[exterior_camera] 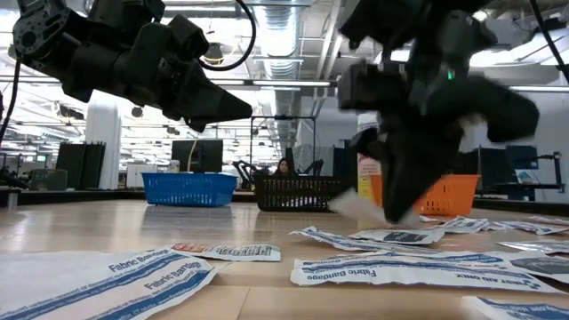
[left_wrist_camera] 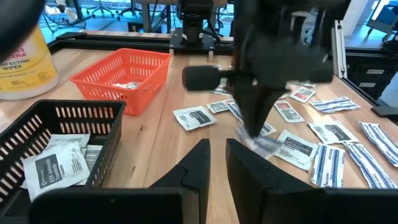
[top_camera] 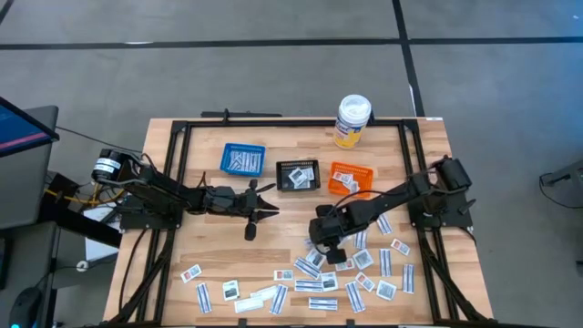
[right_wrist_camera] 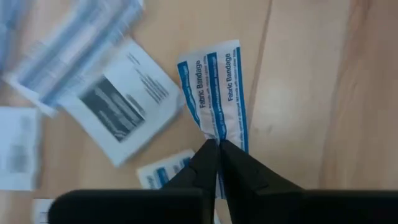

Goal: Pick & Place First Aid Supplies
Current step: Put the bandage into the blue container

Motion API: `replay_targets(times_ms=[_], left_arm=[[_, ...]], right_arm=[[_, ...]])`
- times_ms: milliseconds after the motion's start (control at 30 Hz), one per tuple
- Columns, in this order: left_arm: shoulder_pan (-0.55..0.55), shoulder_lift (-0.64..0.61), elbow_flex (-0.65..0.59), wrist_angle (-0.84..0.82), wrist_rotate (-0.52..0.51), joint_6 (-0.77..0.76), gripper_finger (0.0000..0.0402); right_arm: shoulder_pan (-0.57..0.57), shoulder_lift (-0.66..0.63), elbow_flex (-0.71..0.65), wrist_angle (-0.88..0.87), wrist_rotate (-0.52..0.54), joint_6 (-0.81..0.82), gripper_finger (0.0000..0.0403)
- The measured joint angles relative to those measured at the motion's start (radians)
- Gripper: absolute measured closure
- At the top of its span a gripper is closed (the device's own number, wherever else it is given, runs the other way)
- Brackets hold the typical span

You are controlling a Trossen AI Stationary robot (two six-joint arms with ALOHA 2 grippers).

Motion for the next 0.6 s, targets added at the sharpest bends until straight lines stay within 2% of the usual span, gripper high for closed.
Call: replay_targets(times_ms=[200, 333, 400, 500, 600], left_arm=[[0.0, 0.0, 0.0, 0.0, 0.0, 0.0, 0.0348], [0.0, 0.0, 0.0, 0.003, 0.004, -0.001, 0.0348], [0.001, 0.0, 0.0, 0.014, 0.042, -0.001, 0.0348], [0.0, 0.0, 0.0, 0.063, 0.115, 0.026, 0.0348], [-0.006, 0.0, 0.001, 0.124, 0.138, 0.123, 0.0341]], right_arm=[[0.0, -0.132, 0.002, -0.01, 0.006, -0.012, 0.0399], [0.0, -0.243, 0.003, -0.016, 0.015, -0.099, 0.0401], [-0.009, -0.291, 0.001, -0.001, 0.027, -0.154, 0.0402], [-0.051, -0.369, -0.078, 0.187, -0.033, -0.259, 0.0402], [-0.132, -0.395, -0.209, 0.508, -0.236, -0.304, 0.0402]])
